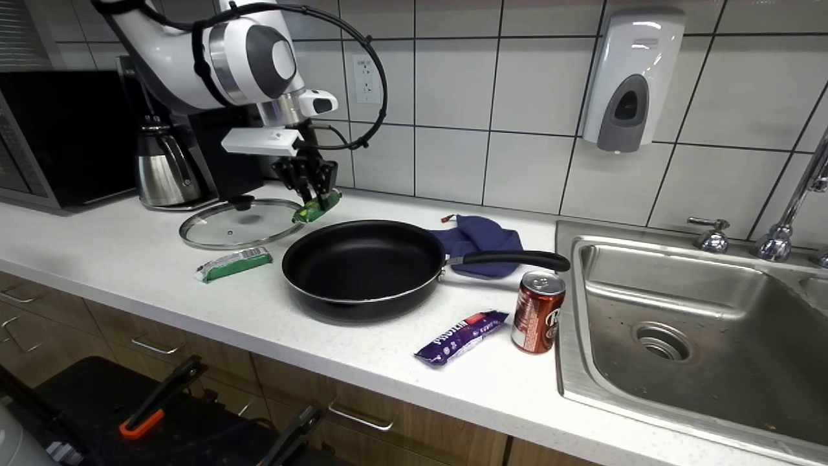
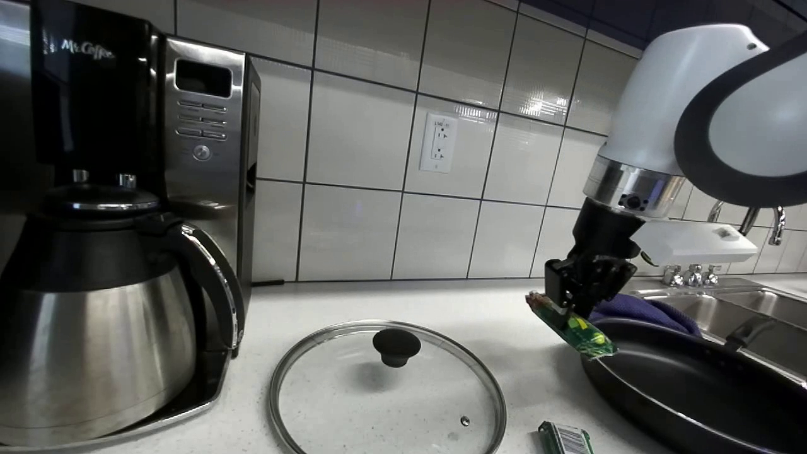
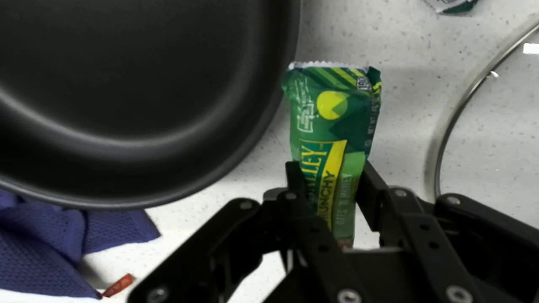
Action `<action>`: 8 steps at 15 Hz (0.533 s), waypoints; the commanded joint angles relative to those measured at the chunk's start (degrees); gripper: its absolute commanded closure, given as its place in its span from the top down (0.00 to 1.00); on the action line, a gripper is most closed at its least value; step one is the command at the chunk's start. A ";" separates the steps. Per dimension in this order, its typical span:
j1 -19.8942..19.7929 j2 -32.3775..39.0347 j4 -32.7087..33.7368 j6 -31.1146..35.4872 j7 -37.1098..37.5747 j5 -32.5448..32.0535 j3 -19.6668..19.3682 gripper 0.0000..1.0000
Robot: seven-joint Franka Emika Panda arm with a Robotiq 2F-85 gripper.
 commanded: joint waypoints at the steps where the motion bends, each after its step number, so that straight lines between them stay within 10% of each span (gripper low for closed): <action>1: -2.15 -6.28 -6.79 -1.02 6.23 -4.16 -1.17 0.10; 8: -7.82 -7.87 -12.02 -0.34 9.21 -5.49 -1.43 0.10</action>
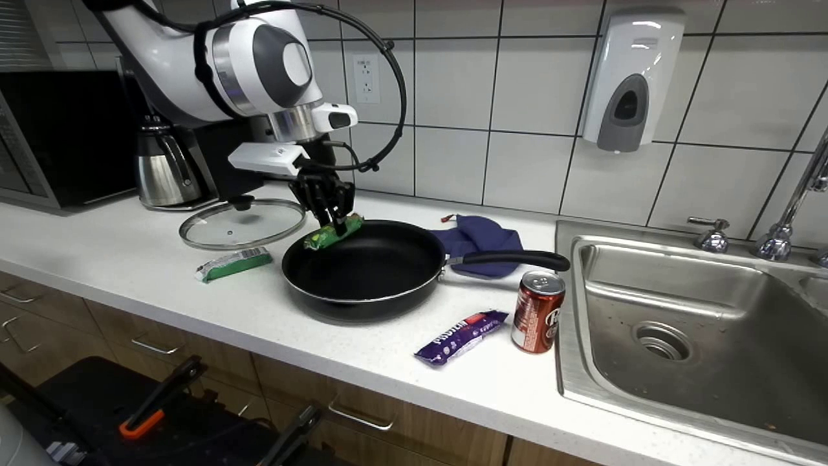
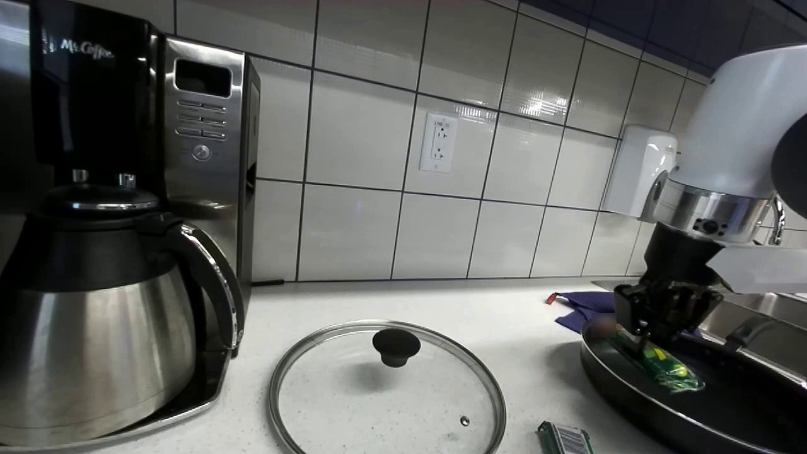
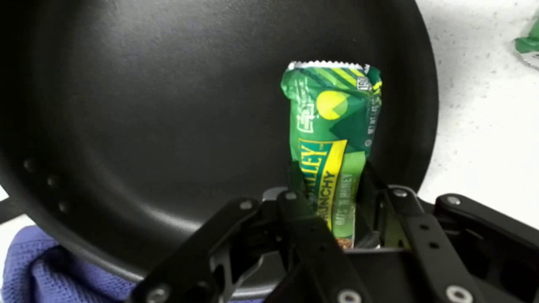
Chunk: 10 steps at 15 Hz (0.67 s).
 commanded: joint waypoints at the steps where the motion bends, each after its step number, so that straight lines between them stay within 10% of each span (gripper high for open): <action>1: -2.99 -1.19 -2.40 0.41 2.18 -0.94 0.49 0.10; 5: -4.26 -0.99 -2.95 0.82 2.59 -1.09 0.46 0.10; 6: -4.40 -1.18 -3.05 0.71 2.51 -0.90 0.52 0.60; 10: -3.95 -3.71 -3.40 -2.60 0.90 -0.45 1.45 0.83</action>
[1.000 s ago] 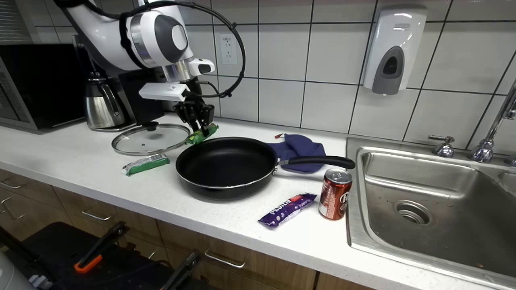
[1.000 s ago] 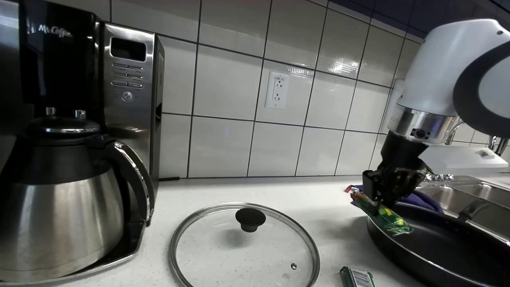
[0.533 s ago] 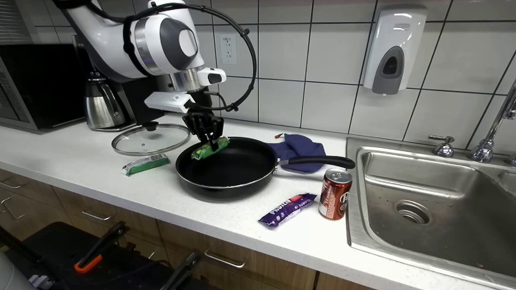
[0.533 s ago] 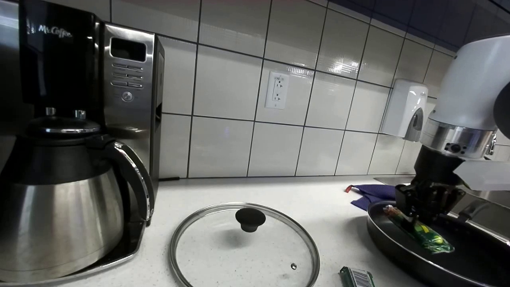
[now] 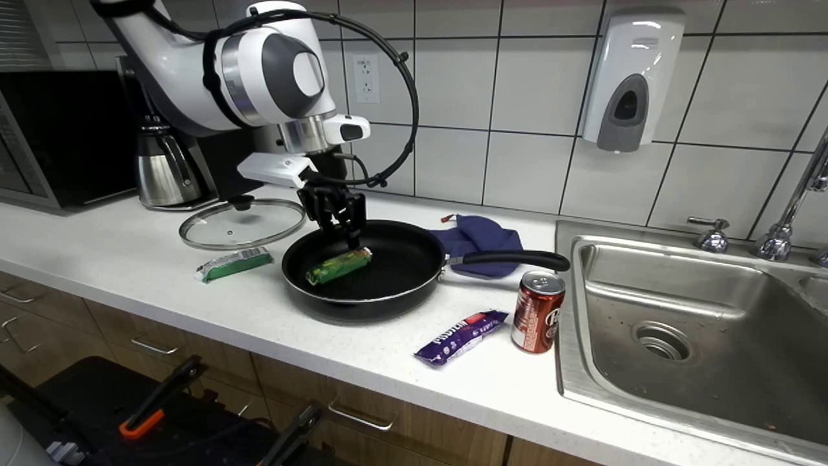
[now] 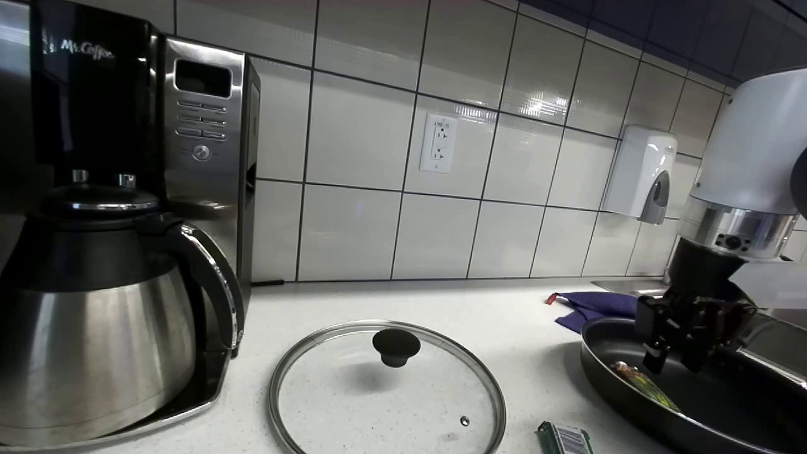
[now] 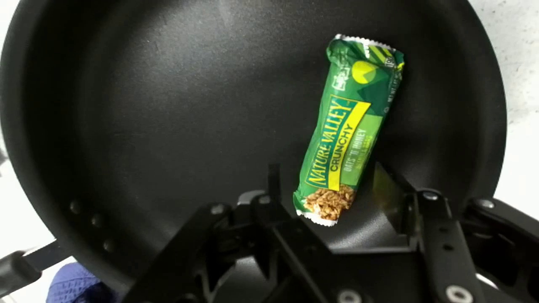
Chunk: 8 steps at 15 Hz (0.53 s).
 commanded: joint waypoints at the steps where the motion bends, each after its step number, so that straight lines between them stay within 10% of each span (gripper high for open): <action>1: -0.37 -4.59 -1.82 -2.69 -0.08 -0.24 1.76 0.89; 8: 1.89 -4.51 0.22 -4.16 -1.83 5.95 7.66 1.00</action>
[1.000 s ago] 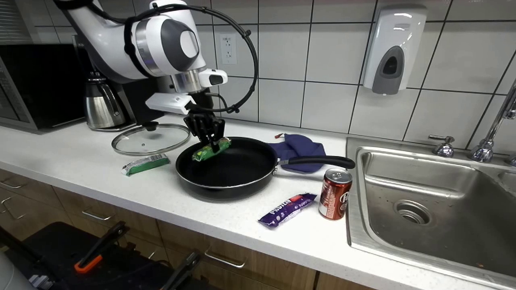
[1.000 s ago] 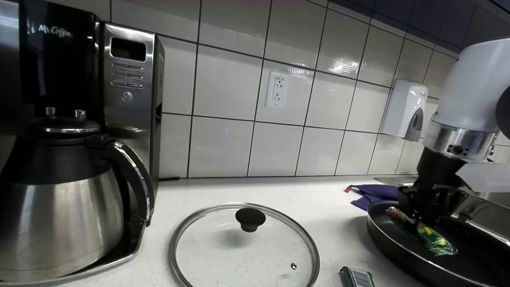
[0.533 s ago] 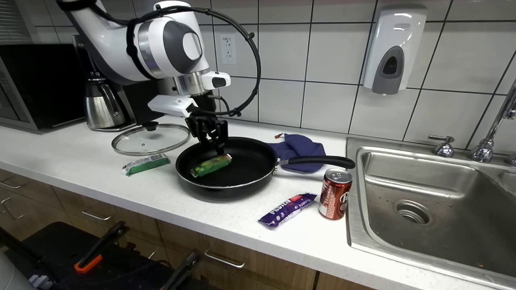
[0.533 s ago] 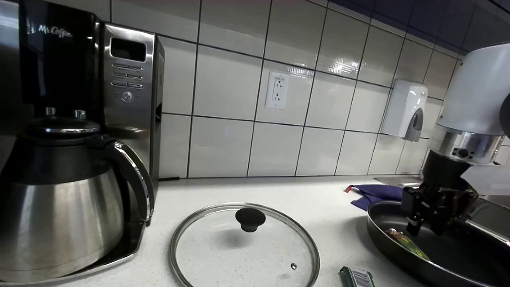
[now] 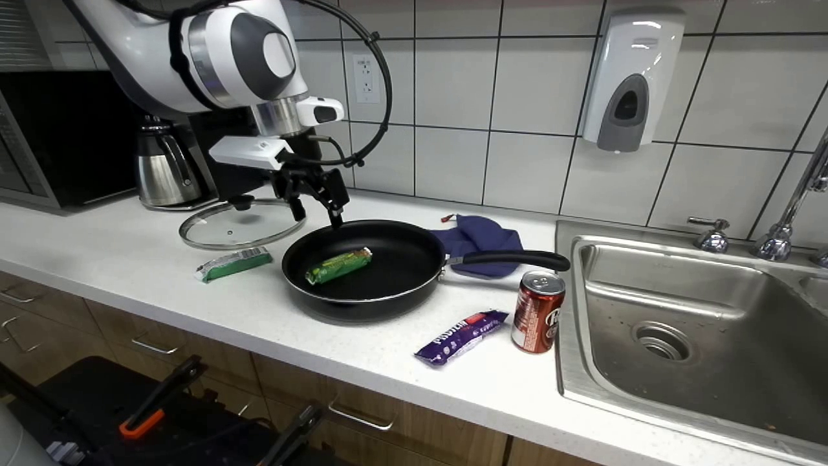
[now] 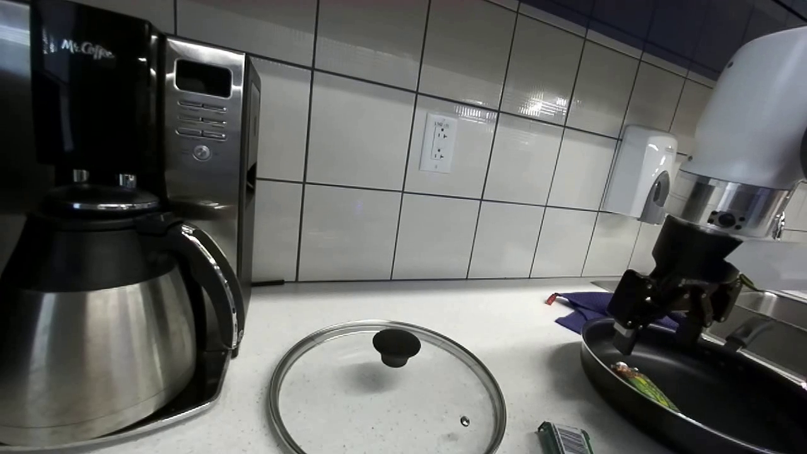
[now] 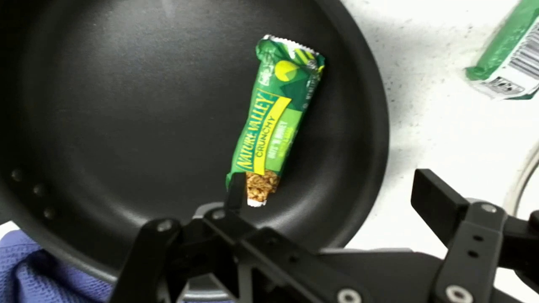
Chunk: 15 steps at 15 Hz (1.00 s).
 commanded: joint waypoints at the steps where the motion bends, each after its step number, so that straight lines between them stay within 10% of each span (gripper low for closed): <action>1: 1.37 -0.55 1.20 -2.81 1.17 3.58 3.64 1.00; 15: 2.80 0.67 1.60 -0.91 0.04 5.42 5.75 1.00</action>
